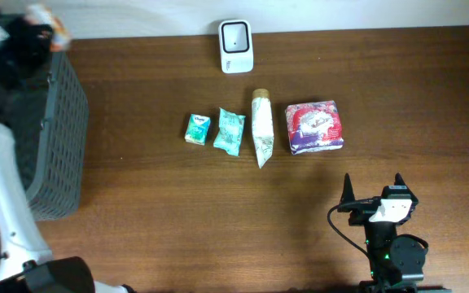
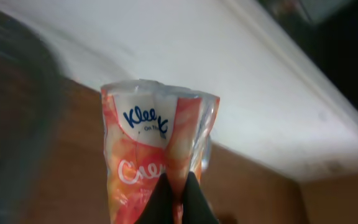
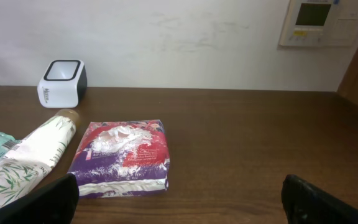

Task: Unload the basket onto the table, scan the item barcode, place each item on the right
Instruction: 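Reach the left gripper into the basket and grasp the orange tissue pack, then place the orange tissue pack left of the teal pack and withdraw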

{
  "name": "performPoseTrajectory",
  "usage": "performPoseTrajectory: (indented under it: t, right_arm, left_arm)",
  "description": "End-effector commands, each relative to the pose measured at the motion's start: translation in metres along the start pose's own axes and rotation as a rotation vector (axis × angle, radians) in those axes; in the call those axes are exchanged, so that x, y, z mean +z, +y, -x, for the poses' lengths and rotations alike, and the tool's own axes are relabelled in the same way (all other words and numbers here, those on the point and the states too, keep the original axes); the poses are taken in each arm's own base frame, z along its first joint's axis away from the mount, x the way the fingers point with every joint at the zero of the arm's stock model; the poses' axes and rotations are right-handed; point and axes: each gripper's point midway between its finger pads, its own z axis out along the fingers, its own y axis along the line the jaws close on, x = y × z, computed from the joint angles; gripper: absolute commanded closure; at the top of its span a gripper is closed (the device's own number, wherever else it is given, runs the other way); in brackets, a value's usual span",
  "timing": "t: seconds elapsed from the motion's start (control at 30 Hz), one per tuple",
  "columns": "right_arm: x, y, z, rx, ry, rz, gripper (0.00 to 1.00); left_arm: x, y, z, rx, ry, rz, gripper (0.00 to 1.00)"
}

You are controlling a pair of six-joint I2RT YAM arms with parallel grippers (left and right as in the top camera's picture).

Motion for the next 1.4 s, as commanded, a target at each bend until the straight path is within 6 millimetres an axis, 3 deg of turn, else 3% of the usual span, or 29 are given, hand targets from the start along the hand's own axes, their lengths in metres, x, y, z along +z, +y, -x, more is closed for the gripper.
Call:
performPoseTrajectory:
  t: [0.0,0.1,0.13,0.3,0.53,0.73,0.8,0.9,1.0,1.07,1.23,1.3,1.37]
  right_arm:
    - [0.000,0.002,-0.004,0.007,0.006,0.008,0.02]
    - [0.000,0.002,-0.004,0.007,0.006,0.008,0.01]
    - [0.000,0.002,-0.004,0.007,0.006,0.008,0.02]
    - [0.000,0.002,-0.004,0.007,0.006,0.008,0.01]
    - [0.000,0.002,-0.004,0.007,0.006,0.008,0.01]
    - [0.000,0.002,-0.004,0.007,0.006,0.008,0.02]
    - [0.000,0.002,-0.004,0.007,0.006,0.008,0.01]
    - [0.000,0.002,-0.004,0.007,0.006,0.008,0.02]
    - [0.000,0.002,-0.004,0.007,0.006,0.008,0.02]
    - [0.000,0.002,-0.004,0.007,0.006,0.008,0.01]
    - [0.000,0.002,-0.004,0.007,0.006,0.008,0.02]
    - [0.000,0.002,-0.004,0.007,0.006,0.008,0.02]
    - [0.000,0.002,-0.004,0.007,0.006,0.008,0.02]
  left_arm:
    - [0.023,-0.046,-0.067,0.195,0.200,-0.073,1.00]
    - [0.043,-0.030,-0.121,0.275,0.317,0.191,1.00]
    - [0.047,-0.024,-0.131,0.305,0.332,0.259,1.00]
    - [0.079,0.005,-0.206,0.468,0.474,0.491,1.00]
    - [0.133,0.066,-0.275,0.485,0.673,0.600,1.00]
    - [0.154,0.100,-0.311,0.480,0.777,0.649,0.91]
    - [0.156,0.106,-0.311,0.493,0.772,0.674,0.86]
    - [0.157,0.106,-0.312,0.492,0.770,0.672,0.32]
    - [0.159,0.101,-0.305,0.492,0.757,0.665,0.31]
    - [0.154,0.085,-0.290,0.488,0.753,0.655,0.30]
    - [0.120,0.016,-0.216,0.452,0.663,0.625,0.27]
    - [0.103,-0.006,-0.199,0.444,0.646,0.592,0.18]
    - [0.085,-0.024,-0.181,0.446,0.613,0.576,0.03]
